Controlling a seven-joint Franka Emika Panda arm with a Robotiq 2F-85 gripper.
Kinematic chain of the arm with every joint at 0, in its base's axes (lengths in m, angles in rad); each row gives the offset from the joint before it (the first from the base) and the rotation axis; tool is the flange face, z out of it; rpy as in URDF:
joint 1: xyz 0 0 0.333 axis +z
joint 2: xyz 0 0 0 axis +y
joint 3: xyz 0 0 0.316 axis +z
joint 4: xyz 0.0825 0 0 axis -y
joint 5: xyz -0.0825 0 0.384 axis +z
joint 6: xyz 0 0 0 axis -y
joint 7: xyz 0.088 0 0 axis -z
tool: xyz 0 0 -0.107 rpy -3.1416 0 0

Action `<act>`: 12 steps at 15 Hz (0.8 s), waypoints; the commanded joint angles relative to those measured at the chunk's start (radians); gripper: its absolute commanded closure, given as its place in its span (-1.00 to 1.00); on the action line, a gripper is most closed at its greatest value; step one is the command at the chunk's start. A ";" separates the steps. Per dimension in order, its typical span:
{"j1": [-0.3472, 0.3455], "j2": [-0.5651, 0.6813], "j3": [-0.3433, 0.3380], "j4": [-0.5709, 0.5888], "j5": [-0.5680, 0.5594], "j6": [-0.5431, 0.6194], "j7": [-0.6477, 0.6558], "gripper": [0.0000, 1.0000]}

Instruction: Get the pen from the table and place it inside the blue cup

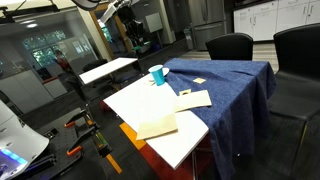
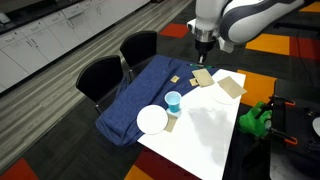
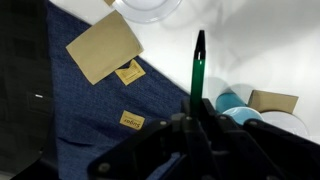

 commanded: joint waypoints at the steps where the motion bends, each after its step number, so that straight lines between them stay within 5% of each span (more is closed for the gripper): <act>1: -0.022 0.008 0.016 0.006 0.014 0.008 -0.023 0.94; 12: -0.129 0.076 0.063 0.039 0.374 0.104 -0.478 0.94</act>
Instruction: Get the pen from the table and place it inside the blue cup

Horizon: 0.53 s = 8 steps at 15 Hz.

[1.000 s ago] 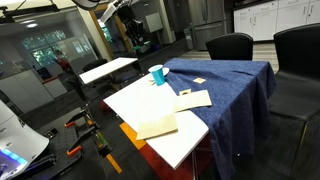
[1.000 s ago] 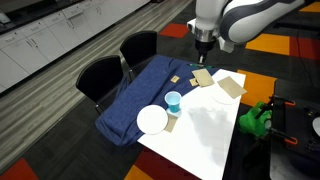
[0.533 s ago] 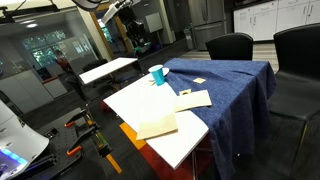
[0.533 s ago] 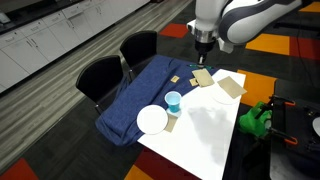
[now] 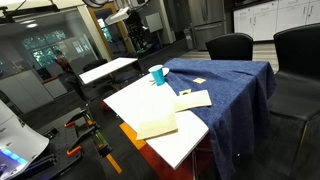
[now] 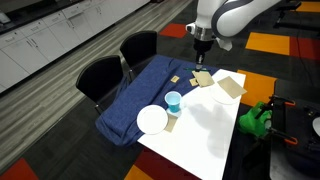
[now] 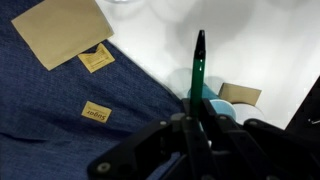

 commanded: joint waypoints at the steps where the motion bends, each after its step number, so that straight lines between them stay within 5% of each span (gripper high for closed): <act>1: -0.059 0.030 0.042 0.033 0.136 0.039 -0.180 0.94; 8: -0.142 0.075 0.101 0.073 0.424 0.039 -0.563 0.94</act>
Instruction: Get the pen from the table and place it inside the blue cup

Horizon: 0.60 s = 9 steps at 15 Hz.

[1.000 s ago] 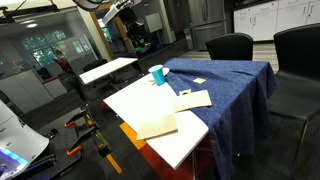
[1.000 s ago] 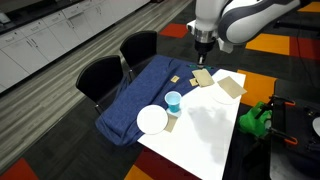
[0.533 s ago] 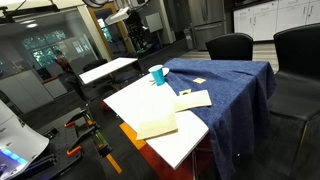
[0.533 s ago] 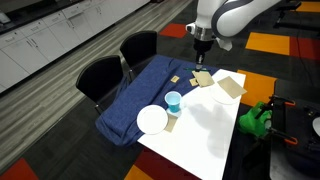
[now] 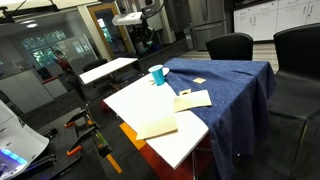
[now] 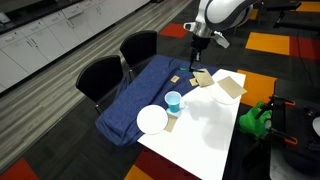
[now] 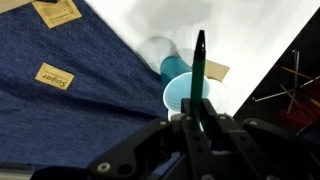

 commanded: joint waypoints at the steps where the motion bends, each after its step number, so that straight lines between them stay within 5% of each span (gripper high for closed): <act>1: -0.049 0.032 0.041 0.037 0.132 -0.001 -0.189 0.94; 9: -0.082 0.090 0.053 0.066 0.436 -0.060 -0.586 0.94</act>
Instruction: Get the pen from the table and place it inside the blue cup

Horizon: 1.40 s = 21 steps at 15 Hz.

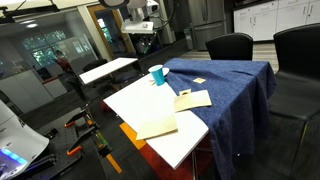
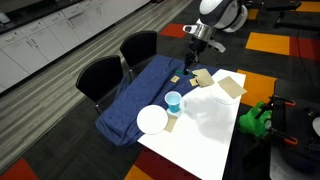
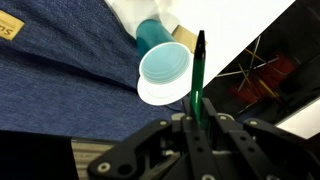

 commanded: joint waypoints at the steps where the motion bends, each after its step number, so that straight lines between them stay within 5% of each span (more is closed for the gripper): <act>1: -0.024 0.033 0.013 0.037 0.115 -0.061 -0.158 0.94; 11: -0.009 0.096 -0.019 0.061 0.349 -0.181 -0.492 0.94; 21: 0.028 0.163 -0.030 0.098 0.530 -0.160 -0.688 0.94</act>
